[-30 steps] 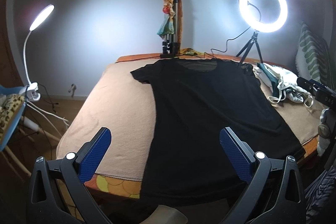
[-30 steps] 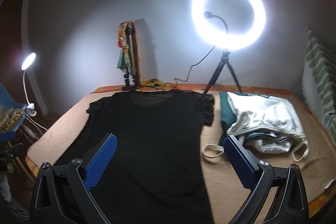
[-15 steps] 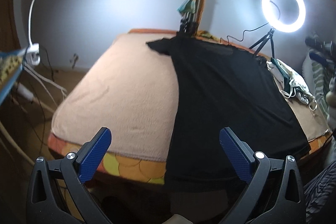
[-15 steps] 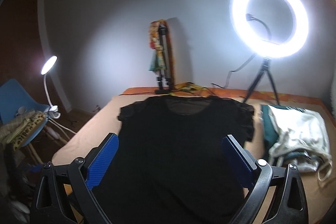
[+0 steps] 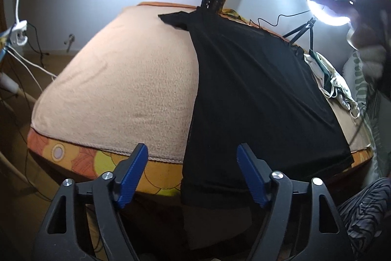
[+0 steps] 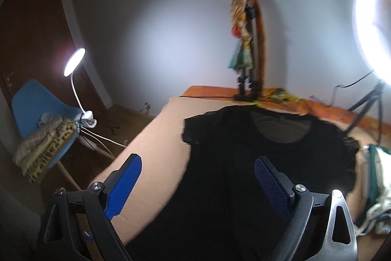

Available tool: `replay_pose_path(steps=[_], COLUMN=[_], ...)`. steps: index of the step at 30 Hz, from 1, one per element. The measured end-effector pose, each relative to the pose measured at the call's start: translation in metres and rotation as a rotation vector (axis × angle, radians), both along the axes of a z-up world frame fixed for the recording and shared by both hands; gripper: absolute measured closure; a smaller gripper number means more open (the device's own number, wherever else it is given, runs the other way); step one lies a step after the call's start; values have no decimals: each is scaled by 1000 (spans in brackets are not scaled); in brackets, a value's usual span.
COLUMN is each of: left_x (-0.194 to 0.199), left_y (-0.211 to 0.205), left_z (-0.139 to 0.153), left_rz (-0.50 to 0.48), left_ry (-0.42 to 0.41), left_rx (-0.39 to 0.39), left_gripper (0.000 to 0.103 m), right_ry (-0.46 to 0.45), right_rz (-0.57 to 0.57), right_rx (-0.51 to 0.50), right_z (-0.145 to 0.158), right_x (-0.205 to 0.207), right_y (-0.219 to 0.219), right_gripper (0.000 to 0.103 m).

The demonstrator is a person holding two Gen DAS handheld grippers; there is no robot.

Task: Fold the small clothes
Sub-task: 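Move the right gripper to the shirt's side edge near the shoulder while left gripper lowers to hem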

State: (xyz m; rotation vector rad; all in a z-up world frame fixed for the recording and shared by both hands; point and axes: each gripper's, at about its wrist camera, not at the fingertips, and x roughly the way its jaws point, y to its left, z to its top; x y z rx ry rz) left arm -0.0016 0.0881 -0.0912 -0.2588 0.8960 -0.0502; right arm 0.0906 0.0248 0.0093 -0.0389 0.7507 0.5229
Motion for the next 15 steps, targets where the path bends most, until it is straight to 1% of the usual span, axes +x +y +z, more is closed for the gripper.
replay_pose_path(steps=[2,5,7,9,11,15], left_x=[1,3,4,6,8,8], left_y=[3,5,6,5,5,8], left_z=[-1,-4,-7,-11,-16,-22], left_rz=[3,5,-1,-9,-6,-6], left_ry=[7,16,25,36,50,72], left_rx=[-11,-21,-37,-44,-49,-75], left_gripper=[32,34,41,44,49,52], right_ry=[34,92,114,140,178,240], right_rz=[7,8,8,13,25,24], right_rx=[19,29,13,8,14,15], right_z=[-8,-24,-35,-46,-56,-77], right_x=[16,41,58,73,87,117], right_y=[15,36,52,65,77,101], right_gripper=[9,15,17,19,24,25])
